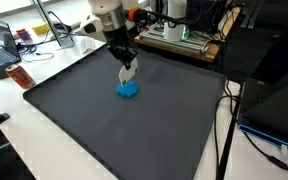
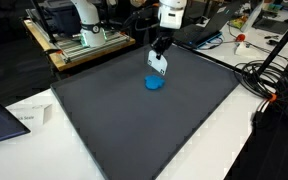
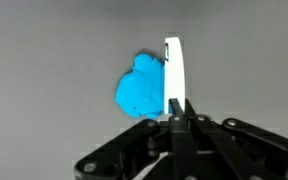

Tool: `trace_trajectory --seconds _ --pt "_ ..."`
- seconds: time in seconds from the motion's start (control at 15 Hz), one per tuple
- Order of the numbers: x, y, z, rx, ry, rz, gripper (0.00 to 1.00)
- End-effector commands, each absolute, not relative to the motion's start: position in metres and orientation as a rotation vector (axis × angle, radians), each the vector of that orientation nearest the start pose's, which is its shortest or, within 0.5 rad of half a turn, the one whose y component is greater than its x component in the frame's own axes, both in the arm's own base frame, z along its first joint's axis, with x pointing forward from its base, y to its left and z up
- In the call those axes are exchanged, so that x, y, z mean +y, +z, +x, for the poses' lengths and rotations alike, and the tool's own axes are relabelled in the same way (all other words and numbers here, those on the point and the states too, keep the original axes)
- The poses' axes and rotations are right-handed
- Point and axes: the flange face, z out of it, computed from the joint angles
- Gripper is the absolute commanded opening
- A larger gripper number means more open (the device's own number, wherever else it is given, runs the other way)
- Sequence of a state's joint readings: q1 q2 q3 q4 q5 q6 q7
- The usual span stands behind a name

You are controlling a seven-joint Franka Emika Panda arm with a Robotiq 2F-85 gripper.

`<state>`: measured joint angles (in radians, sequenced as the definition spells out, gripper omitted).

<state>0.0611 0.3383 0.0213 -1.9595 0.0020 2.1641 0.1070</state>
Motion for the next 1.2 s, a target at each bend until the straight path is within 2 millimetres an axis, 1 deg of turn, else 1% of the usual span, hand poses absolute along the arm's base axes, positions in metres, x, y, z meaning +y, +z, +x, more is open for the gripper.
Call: trace_trajectory --seconds 0.0,0.4,0.67,0.87,1.13 --pt "0.049 0.293 0.595 0.042 0.21 -3.138 0.01" --pt "0.021 0.288 0.593 0.093 0.144 -3.049 0.01" --pt "0.0 0.282 0.583 0.08 0.129 -2.968 0.01" --pt "-0.019 0.279 0.574 0.086 0.11 -2.911 0.01" --pt "-0.041 0.278 0.567 0.075 0.094 -2.848 0.01"
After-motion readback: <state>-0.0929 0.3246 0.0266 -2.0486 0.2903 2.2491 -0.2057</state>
